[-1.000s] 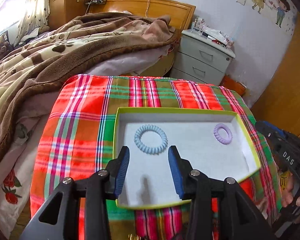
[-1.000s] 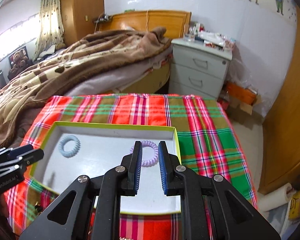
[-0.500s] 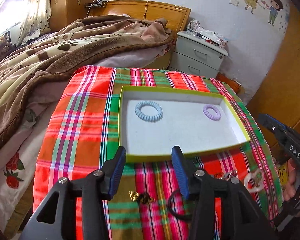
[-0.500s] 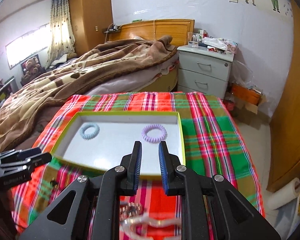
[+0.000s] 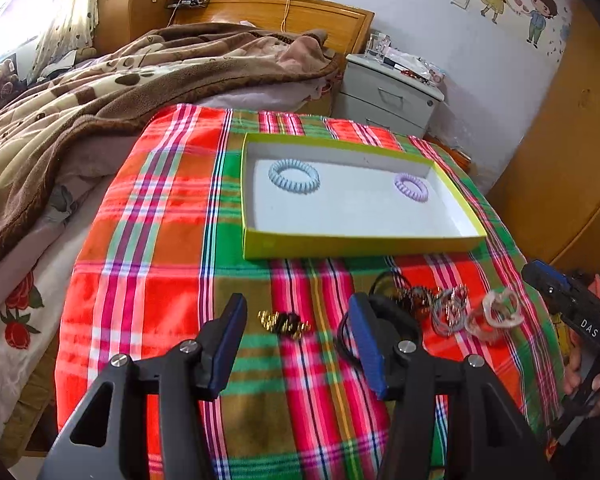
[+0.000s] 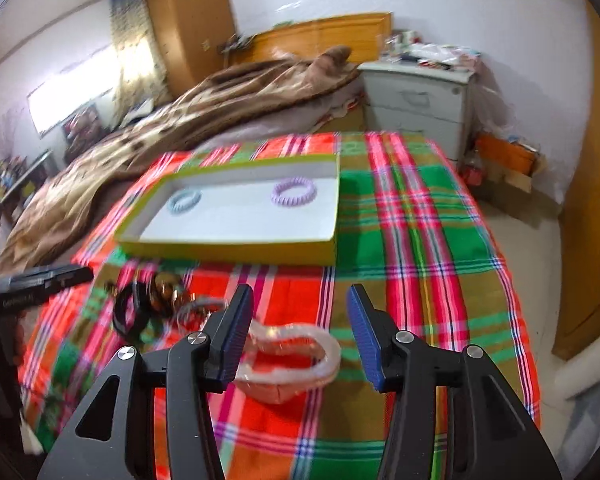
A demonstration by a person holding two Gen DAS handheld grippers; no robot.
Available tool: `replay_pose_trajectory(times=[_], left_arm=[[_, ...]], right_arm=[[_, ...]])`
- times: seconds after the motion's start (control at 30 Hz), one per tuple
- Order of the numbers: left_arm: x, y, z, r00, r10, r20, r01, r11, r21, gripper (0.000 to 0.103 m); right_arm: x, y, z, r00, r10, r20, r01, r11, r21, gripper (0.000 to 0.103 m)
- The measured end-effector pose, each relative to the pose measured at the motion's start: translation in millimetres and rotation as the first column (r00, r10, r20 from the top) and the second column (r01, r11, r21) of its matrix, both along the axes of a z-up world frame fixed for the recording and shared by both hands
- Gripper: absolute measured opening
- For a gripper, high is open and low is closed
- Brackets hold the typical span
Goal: Organize jewelry
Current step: 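Move the right gripper to the clear pink claw clip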
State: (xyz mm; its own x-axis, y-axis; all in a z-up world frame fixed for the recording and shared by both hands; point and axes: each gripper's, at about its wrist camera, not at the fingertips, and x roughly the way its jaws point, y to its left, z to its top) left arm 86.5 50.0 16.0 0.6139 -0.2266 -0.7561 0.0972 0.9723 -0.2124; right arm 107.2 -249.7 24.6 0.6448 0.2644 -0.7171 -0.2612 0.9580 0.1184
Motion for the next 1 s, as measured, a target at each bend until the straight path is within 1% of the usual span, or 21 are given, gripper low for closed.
replay_pose_trajectory(times=[0.07,0.1,0.13,0.23,0.3,0.43,0.57,0.73,0.8,0.83,0.93,1.0], left_arm=[[-2.8,1.4,-2.9,1.0,0.005,-0.013,-0.005,1.0,0.003,0.055],[-4.4,2.0,-3.7,1.0,0.01,-0.015,-0.01,1.0,0.006,0.055],[-5.9,2.7,-4.0,1.0,0.011,-0.015,-0.011,1.0,0.007,0.055],[-8.8,3.9,-5.3,1.0,0.018,-0.022,-0.017,1.0,0.007,0.055],[-10.5,3.9,-5.9,1.0,0.013,-0.025,-0.013,1.0,0.009,0.055],[-12.7,4.5,-8.0,0.999,0.019,-0.034,-0.019,1.0,0.016,0.055],[-13.4,5.5,-9.8,0.998,0.03,-0.046,-0.03,0.999,0.018,0.055],[-13.1,3.6,-8.8,0.999,0.024,-0.044,-0.023,0.999,0.023,0.055],[-12.7,2.3,-9.3,0.999,0.024,-0.048,-0.023,0.999,0.028,0.055],[-12.2,1.2,-9.7,0.998,0.023,-0.051,-0.021,0.999,0.03,0.055],[-13.0,-0.7,-9.6,0.999,0.013,-0.053,-0.011,1.0,0.025,0.055],[-14.3,-0.4,-9.3,0.999,0.009,-0.053,-0.008,1.0,0.026,0.055]], right_arm=[[1.8,0.8,-4.3,0.999,0.036,-0.017,-0.036,0.999,-0.022,0.049],[4.3,2.7,-7.4,0.997,0.073,-0.032,-0.074,0.997,-0.022,0.049],[6.0,3.1,-11.2,0.996,0.08,-0.048,-0.082,0.996,-0.025,0.049],[5.4,9.0,-19.4,0.993,0.098,-0.073,-0.103,0.992,-0.075,0.049],[4.1,10.7,-21.6,0.989,0.126,-0.084,-0.132,0.989,-0.066,0.049],[0.8,5.6,-21.3,0.986,0.107,-0.128,-0.114,0.993,-0.043,0.049],[-11.8,3.6,-18.4,0.98,0.112,-0.163,-0.123,0.991,-0.054,0.049],[-17.8,10.0,-16.4,0.971,0.132,-0.198,-0.159,0.979,-0.126,0.049],[-12.5,16.5,-20.5,0.966,0.132,-0.221,-0.175,0.966,-0.191,0.049],[-10.8,17.7,-21.9,0.964,0.136,-0.228,-0.184,0.961,-0.207,0.049],[-6.2,19.4,-24.4,0.957,0.149,-0.248,-0.201,0.959,-0.2,0.049],[-8.2,19.1,-23.6,0.962,0.139,-0.235,-0.194,0.954,-0.229,0.048]])
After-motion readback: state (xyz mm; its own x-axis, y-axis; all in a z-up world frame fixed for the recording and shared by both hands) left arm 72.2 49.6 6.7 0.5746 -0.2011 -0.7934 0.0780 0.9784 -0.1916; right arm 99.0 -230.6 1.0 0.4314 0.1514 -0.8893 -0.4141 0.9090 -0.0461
